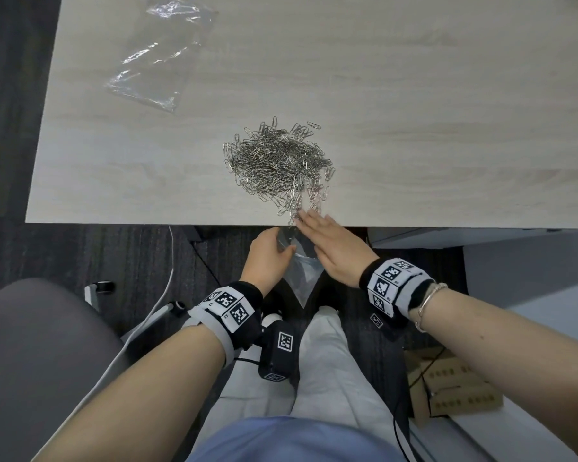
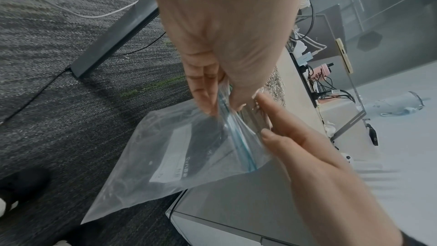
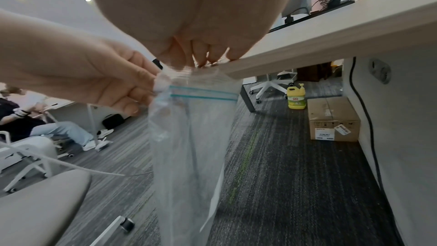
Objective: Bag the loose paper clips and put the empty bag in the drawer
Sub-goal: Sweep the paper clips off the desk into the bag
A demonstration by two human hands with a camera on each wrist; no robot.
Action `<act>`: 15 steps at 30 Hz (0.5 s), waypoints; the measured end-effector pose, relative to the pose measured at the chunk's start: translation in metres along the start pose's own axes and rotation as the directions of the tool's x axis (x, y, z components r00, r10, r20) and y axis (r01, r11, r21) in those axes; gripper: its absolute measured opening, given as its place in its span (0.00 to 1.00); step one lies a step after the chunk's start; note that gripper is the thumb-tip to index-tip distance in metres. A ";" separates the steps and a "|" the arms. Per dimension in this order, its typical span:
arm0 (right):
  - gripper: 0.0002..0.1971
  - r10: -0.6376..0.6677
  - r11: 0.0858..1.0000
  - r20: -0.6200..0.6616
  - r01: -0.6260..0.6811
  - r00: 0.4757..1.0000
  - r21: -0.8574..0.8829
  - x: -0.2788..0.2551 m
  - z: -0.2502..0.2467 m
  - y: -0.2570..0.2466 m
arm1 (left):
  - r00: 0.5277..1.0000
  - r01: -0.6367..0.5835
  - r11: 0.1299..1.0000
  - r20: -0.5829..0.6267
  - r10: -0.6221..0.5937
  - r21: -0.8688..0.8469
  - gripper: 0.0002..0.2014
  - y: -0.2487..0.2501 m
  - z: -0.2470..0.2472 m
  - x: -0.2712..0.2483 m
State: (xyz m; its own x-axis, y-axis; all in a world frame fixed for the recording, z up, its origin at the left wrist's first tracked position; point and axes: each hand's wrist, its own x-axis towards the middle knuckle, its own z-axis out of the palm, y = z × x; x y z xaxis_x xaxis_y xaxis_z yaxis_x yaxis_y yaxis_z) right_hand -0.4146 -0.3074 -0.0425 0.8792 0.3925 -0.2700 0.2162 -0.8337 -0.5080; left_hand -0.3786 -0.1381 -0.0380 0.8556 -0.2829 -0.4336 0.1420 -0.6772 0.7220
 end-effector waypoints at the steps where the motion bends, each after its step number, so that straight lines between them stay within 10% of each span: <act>1: 0.29 -0.028 0.999 0.010 0.028 1.000 0.018 -0.001 0.000 -0.002 | 1.000 -0.001 1.000 0.006 0.001 -0.005 0.08 0.000 0.000 0.000; 5: 0.27 -0.063 0.995 -0.098 0.070 0.993 0.069 -0.001 -0.003 -0.002 | 1.000 0.003 1.000 0.017 -0.003 0.013 0.06 -0.002 -0.001 0.001; 9: 0.29 0.183 0.983 -0.188 -0.181 0.965 0.032 0.011 -0.015 0.003 | 1.000 0.016 1.000 0.021 -0.016 0.022 0.06 -0.003 -0.003 0.001; 15: 0.31 0.320 0.944 -0.056 -0.324 0.946 -0.067 0.014 -0.008 0.001 | 0.998 0.068 0.998 0.016 -0.068 -0.003 0.17 -0.006 -0.008 0.000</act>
State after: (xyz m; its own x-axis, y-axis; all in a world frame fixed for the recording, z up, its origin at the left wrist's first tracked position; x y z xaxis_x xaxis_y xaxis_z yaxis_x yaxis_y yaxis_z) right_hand -0.3984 -0.3054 -0.0398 0.9245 0.0822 -0.3723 -0.0521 -0.9401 -0.3370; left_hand -0.3753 -0.1281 -0.0379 0.8360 -0.2466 -0.4901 0.2013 -0.6931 0.6921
